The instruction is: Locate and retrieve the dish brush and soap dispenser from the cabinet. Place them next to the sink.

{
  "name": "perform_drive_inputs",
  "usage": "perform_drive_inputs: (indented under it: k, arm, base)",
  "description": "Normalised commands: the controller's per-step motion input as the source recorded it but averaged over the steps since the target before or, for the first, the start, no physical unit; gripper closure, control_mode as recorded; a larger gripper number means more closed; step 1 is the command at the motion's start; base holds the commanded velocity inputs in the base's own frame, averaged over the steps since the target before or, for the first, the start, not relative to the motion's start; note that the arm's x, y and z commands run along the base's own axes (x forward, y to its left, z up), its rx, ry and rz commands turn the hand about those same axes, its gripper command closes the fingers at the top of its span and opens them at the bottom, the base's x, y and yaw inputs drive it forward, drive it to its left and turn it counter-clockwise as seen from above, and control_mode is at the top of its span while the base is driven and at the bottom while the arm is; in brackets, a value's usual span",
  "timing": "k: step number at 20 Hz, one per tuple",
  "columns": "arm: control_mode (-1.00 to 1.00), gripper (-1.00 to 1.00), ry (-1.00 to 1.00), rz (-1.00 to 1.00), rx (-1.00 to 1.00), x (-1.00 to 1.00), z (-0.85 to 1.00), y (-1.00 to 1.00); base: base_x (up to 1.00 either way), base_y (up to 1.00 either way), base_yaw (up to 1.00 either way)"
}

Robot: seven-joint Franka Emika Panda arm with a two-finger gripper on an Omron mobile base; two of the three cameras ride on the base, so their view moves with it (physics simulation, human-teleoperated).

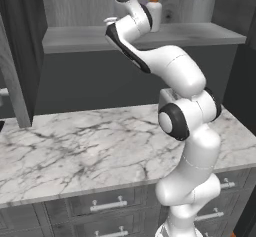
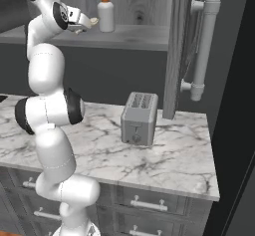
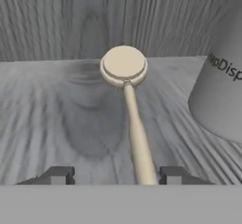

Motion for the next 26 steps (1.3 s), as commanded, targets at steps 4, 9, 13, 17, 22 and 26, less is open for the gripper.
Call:
perform_drive_inputs:
  k: [4, 9, 13, 17, 22, 26]
  arm:
    - [-1.00, 1.00, 0.00, -0.02, 0.10, 0.00, -0.30, -0.06]
    - [-1.00, 1.00, -0.08, -0.03, 0.06, 0.00, -0.06, 0.02]
    - [-1.00, 1.00, -0.17, 0.00, 0.00, -0.30, 0.20, 0.15]
    - [-1.00, 1.00, -0.06, 0.00, -0.02, -0.76, 0.17, 0.05]
    - [-1.00, 1.00, -0.06, 0.02, -0.01, -1.00, 0.10, -0.01]
    - [-1.00, 1.00, -0.06, 0.03, 0.00, -1.00, 0.10, -0.07]
  base:
    - [0.00, 0.00, 0.00]
    - [0.00, 0.00, 0.00]
    - [0.00, 0.00, 0.00]
    - [0.00, 0.00, 0.00]
    - [0.00, 0.00, 0.00]
    - [0.00, 0.00, 0.00]
